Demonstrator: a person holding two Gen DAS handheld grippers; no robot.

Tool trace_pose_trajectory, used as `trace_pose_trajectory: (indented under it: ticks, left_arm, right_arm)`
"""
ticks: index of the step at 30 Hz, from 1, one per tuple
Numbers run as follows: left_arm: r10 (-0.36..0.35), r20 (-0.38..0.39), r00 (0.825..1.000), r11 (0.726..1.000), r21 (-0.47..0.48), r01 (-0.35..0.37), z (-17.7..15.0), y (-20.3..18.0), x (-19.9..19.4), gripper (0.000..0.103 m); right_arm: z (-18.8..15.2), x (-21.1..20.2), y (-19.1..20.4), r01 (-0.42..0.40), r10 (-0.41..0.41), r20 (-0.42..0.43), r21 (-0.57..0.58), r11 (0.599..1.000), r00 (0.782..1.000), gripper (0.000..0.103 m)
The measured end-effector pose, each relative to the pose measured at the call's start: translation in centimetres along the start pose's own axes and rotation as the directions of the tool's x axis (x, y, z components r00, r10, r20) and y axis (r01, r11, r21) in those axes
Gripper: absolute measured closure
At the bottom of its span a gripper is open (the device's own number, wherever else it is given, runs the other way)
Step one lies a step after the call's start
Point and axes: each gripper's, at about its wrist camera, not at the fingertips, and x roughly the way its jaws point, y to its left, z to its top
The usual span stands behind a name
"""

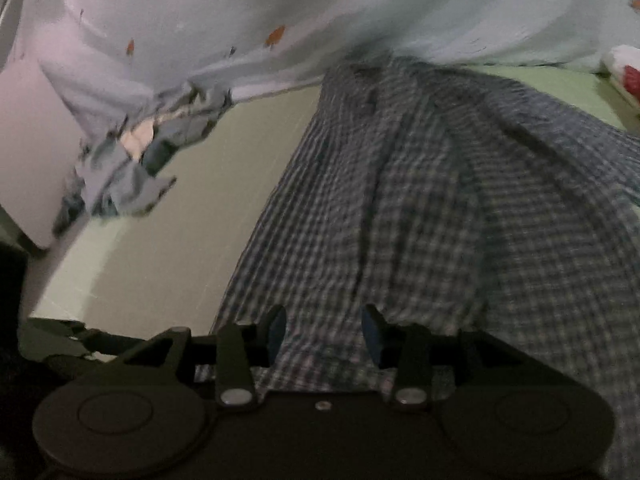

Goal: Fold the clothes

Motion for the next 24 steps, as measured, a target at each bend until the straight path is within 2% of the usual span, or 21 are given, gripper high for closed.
trace_pose_trajectory:
  ticks: [5,7,9,11,16,19,24]
  left_arm:
    - [0.003,-0.002,1.000,0.999,0.033,-0.003,0.0,0.1,0.1,0.000]
    - [0.005,-0.005,1.000,0.999,0.034,-0.005,0.0,0.3,0.2,0.000]
    - [0.009,-0.012,1.000,1.000,0.025,-0.009,0.1,0.4,0.4,0.000]
    - [0.012,-0.012,1.000,1.000,0.014,-0.011,0.3,0.8,0.4,0.000]
    - [0.016,-0.004,1.000,1.000,0.005,-0.016,0.6,1.0,0.4,0.000]
    - [0.010,-0.006,1.000,1.000,0.002,-0.010,0.5,1.1,0.3,0.000]
    - [0.006,-0.012,1.000,1.000,-0.007,-0.006,0.0,1.3,0.1,0.000]
  right_arm:
    - [0.0,2.9,1.5,0.083,-0.085,-0.064,-0.044,0.996,0.994,0.060]
    - [-0.2,3.2,1.7,0.100,-0.105,-0.063,-0.073,0.992,0.992,0.064]
    - [-0.2,3.3,1.6,0.107,-0.114,-0.071,-0.095,0.990,0.991,0.088]
    - [0.1,3.3,1.3,0.108,-0.114,-0.076,-0.081,0.991,0.991,0.098]
    - [0.2,1.9,0.1,0.050,-0.050,-0.045,0.004,0.999,0.998,0.102]
    - [0.4,0.0,0.1,-0.046,0.045,0.025,0.017,0.999,0.999,0.103]
    - [0.6,-2.3,0.4,-0.233,0.231,0.071,0.026,0.972,0.970,0.103]
